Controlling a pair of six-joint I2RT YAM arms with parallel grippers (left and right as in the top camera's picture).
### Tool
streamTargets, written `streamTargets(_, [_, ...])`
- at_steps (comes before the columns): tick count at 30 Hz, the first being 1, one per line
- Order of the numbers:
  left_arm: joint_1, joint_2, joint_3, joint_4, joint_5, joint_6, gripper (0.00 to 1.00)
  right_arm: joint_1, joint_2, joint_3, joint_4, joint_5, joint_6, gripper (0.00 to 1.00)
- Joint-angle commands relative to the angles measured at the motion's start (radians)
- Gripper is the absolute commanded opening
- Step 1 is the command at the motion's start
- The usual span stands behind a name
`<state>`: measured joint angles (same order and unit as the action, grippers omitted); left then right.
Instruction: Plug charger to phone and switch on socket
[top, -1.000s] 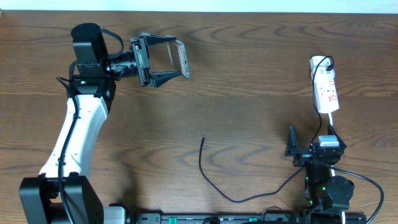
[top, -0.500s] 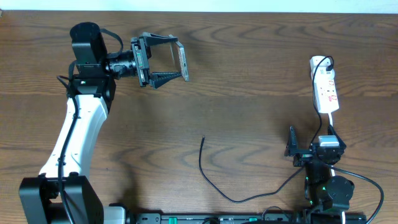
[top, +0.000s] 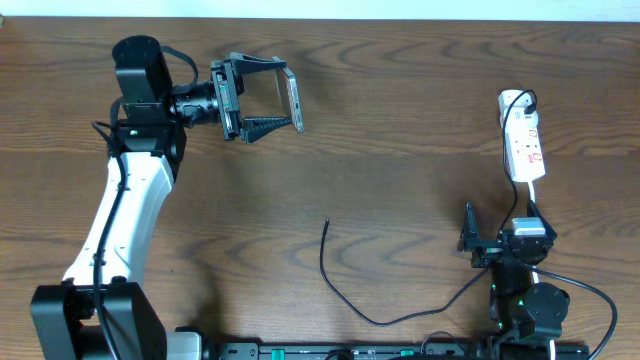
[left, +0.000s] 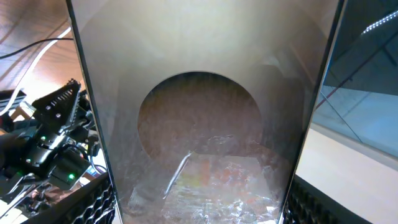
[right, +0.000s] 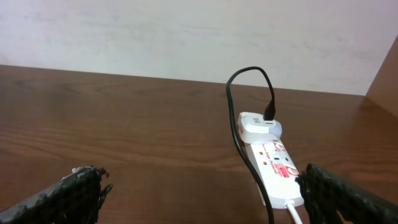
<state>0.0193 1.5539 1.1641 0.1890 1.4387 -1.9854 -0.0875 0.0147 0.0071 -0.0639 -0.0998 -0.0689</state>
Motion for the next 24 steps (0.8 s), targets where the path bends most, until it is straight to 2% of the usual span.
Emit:
streamTargets(1, [0.003,-0.028,0.027,0.012,0.035,0.032,0.07,-0.004,-0.006,-0.002,-0.004,0.004,0.012,0.99])
streamTargets(24, [0.003,-0.028,0.027,0.012,0.046,0.057,0.07,-0.005,-0.006,-0.002,-0.004,0.003,0.012,0.99])
